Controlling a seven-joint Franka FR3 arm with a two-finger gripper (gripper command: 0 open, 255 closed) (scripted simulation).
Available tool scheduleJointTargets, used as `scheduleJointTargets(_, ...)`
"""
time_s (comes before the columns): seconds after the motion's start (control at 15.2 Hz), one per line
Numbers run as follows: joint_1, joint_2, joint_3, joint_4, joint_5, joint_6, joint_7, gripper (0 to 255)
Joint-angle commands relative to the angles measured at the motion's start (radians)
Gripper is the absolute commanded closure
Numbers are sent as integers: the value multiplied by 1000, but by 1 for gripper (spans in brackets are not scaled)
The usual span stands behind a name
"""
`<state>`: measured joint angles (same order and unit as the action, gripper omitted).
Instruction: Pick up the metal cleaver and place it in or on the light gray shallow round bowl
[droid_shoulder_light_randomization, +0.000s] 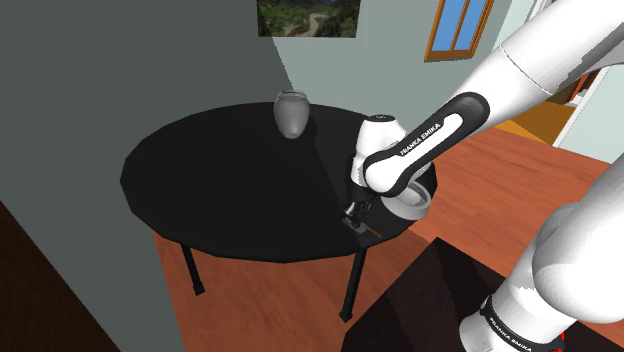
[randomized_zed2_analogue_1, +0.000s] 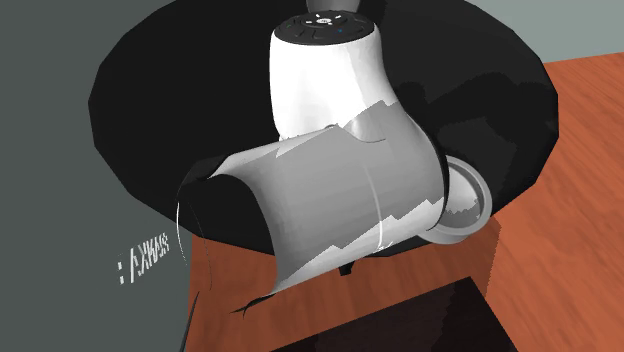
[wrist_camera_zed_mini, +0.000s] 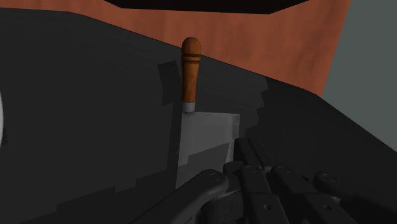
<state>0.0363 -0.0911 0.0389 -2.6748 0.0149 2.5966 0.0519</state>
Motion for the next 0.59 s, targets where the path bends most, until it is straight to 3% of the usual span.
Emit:
scheduleJointTargets(0.0,0,0,0,0,0,0,0,255)
scheduleJointTargets(0.13,0,0,0,0,0,0,0,255)
scheduleJointTargets(0.2,0,0,0,0,0,0,0,0)
scheduleJointTargets(0.4,-28,-65,-9,-5,-63,-119,40,0)
scheduleJointTargets(0.53,-30,-39,-9,-12,-66,-86,43,0)
